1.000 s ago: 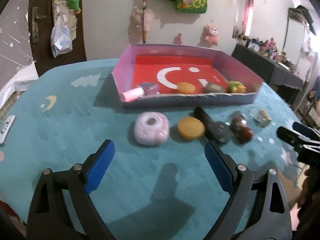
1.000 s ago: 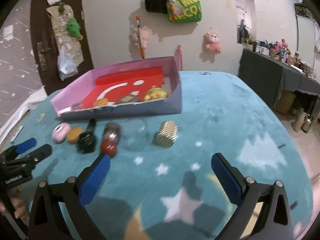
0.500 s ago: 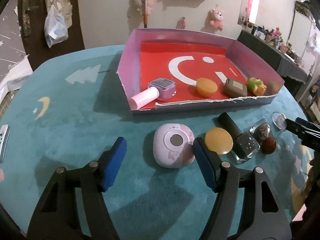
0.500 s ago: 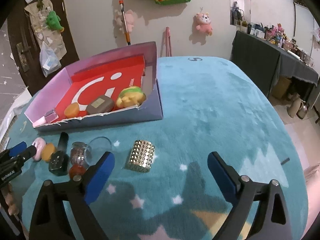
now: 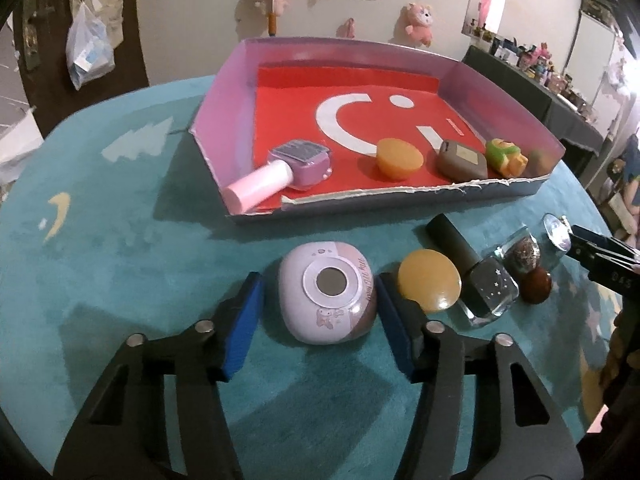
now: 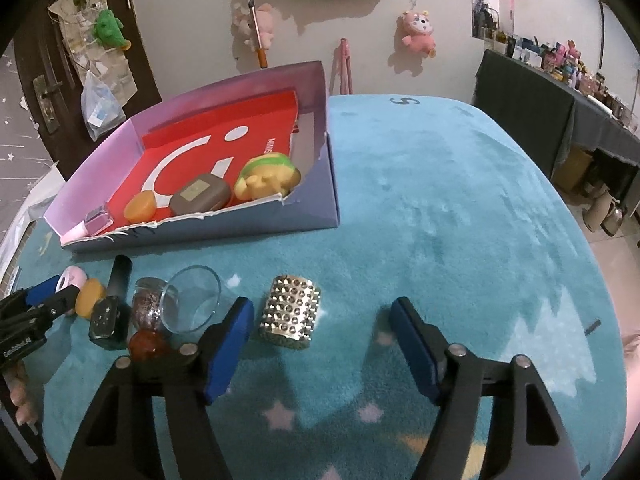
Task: Organize rigid objects
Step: 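Grasp the gold studded cylinder with the right tool while the left tool grasps the pink round compact, then carry the gold cylinder into the pink box with the right tool while the left tool carries the compact in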
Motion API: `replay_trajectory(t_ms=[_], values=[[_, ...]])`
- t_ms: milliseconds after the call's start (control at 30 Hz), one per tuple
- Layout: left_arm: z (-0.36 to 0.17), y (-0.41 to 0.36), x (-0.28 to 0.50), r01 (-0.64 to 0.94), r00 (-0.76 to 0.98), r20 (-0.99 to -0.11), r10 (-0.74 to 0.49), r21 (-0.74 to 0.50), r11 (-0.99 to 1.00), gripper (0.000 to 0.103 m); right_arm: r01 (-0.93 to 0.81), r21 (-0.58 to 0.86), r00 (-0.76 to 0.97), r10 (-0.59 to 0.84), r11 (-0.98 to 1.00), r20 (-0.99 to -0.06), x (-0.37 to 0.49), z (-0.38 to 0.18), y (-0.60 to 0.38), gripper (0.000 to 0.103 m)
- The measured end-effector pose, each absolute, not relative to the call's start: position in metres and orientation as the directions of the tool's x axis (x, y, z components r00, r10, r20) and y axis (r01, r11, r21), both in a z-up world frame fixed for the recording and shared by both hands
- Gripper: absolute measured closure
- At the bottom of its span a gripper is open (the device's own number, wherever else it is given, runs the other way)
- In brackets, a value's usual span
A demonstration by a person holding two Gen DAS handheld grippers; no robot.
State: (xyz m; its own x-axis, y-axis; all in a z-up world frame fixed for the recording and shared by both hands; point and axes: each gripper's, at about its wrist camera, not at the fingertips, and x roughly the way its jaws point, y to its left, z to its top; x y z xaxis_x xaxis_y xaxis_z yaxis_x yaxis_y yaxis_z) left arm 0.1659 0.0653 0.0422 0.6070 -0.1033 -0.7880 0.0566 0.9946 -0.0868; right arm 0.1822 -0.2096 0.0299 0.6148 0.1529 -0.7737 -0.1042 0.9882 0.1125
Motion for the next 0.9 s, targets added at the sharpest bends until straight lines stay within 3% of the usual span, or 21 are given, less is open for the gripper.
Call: replay_trajectory(t_ms=[100,233,900], values=[[0.041,0.063,0.166,0.058,0.612,-0.784,-0.102,-0.084,0.995,0.055,-0.116,0.106,0.617,0.155,0.988,-0.772,0.182,0.030,-0.208,0.042],[0.043,0.065,0.166,0.054,0.611,-0.784,-0.108,-0.095,0.994,0.056,-0.145,0.108,0.616,0.175,0.984,-0.769,0.179,0.031,-0.204,0.075],[0.077,0.057,0.160,0.112,0.664,-0.732,-0.152,-0.104,0.988,0.056,-0.214,0.150,0.655,0.255,0.965,-0.711,0.167,0.056,-0.198,0.076]])
